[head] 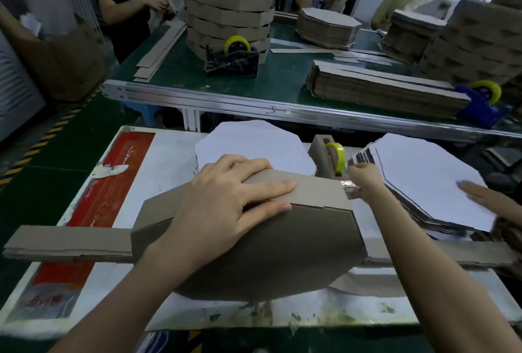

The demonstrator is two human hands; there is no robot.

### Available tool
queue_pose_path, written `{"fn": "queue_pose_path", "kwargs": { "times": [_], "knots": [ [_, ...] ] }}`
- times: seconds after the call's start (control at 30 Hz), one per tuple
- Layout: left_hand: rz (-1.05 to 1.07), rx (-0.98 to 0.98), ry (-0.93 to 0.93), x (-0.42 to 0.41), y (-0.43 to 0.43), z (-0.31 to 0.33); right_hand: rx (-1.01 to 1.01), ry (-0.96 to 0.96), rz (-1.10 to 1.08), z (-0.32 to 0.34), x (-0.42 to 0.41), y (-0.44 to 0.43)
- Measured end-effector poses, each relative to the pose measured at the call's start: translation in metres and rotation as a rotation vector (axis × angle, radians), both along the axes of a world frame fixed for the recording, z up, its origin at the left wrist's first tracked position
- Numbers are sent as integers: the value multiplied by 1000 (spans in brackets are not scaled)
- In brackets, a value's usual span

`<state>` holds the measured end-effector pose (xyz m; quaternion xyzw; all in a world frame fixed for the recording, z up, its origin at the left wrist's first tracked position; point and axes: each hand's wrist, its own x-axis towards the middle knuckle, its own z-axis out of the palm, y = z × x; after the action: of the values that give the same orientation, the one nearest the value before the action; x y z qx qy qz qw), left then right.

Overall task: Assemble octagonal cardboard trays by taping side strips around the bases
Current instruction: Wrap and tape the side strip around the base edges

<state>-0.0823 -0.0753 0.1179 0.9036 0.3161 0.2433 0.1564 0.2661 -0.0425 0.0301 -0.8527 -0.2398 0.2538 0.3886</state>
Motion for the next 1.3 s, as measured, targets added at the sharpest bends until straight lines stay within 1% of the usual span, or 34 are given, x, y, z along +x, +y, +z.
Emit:
{"fn": "queue_pose_path", "kwargs": {
  "times": [0.1,0.23,0.33,0.43,0.5,0.53,0.63,0.7,0.83,0.97,1.07,1.13,1.3],
  "knots": [
    [17,-29,20,8,3,2,-169,42,23,-26,31,7],
    [30,-60,29,22,7,5,-327,54,96,-47,55,23],
    [38,-52,39,34,8,7,-384,41,134,-58,67,35],
    [57,-39,33,43,7,8,-382,46,122,-67,76,43],
    [75,-39,33,48,7,8,-356,92,93,-71,82,49],
    [84,-35,30,49,7,8,-315,147,70,-73,85,51],
    [95,-8,25,54,7,7,-110,429,-39,-74,91,55],
    [98,5,18,55,8,7,6,503,-116,-73,93,55],
    [96,20,18,59,10,6,208,511,-279,-77,87,42],
    [82,29,14,61,11,4,295,459,-297,-103,80,8],
    [73,28,14,61,12,4,278,353,-167,-119,76,-15],
    [73,25,15,61,13,4,274,293,-128,-127,75,-19],
    [80,19,26,56,13,4,184,236,-196,-142,85,-23]
  ]
}}
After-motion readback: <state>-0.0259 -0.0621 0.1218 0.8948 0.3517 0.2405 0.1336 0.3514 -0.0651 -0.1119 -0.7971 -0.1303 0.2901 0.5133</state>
